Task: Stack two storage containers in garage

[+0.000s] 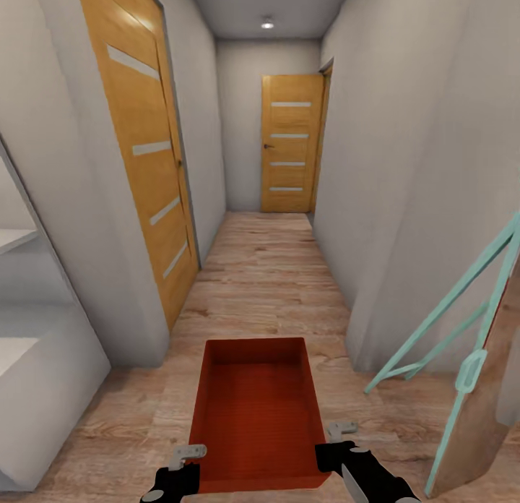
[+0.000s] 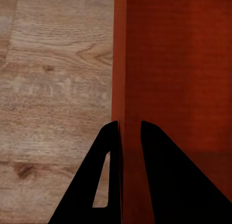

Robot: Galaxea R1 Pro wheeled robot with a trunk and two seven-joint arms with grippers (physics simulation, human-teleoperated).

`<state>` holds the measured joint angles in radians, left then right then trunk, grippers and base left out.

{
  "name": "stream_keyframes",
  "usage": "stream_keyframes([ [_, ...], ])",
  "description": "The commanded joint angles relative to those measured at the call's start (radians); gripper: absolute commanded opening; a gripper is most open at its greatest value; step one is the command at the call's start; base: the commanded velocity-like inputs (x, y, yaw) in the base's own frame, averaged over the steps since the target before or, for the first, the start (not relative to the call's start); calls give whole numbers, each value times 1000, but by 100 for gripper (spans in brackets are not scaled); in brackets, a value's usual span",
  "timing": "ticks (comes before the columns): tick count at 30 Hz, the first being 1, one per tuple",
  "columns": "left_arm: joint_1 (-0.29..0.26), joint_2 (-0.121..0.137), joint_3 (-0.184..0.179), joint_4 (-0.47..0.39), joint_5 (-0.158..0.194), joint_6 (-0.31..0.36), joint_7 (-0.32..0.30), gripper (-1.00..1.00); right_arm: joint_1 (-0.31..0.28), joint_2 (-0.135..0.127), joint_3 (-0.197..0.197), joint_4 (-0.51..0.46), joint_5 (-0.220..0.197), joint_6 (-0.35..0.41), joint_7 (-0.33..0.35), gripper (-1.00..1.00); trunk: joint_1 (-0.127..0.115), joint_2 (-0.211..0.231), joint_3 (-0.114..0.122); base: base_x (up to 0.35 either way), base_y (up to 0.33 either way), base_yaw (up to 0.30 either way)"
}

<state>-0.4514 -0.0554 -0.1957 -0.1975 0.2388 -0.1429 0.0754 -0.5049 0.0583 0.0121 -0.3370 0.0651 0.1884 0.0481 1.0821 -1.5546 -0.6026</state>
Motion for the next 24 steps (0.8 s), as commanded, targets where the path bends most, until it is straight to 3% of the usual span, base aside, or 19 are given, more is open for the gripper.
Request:
stream_keyframes([
  [1, 0, 11, -7, 0, 7, -3, 7, -100, -1, -5, -18, -3, 10, 6, 3, -100, 0, 0, -1, 296, 200, -107],
  [14, 0, 11, -7, 0, 7, -4, 7, -100, -1, -5, -18, -3, 10, 6, 3, -100, 0, 0, -1, 296, 200, -30],
  [24, 0, 11, -8, 0, 7, -4, 7, -100, -1, -5, -17, -3, 12, 6, 2, -100, 0, 0, -1, 300, 179, -135],
])
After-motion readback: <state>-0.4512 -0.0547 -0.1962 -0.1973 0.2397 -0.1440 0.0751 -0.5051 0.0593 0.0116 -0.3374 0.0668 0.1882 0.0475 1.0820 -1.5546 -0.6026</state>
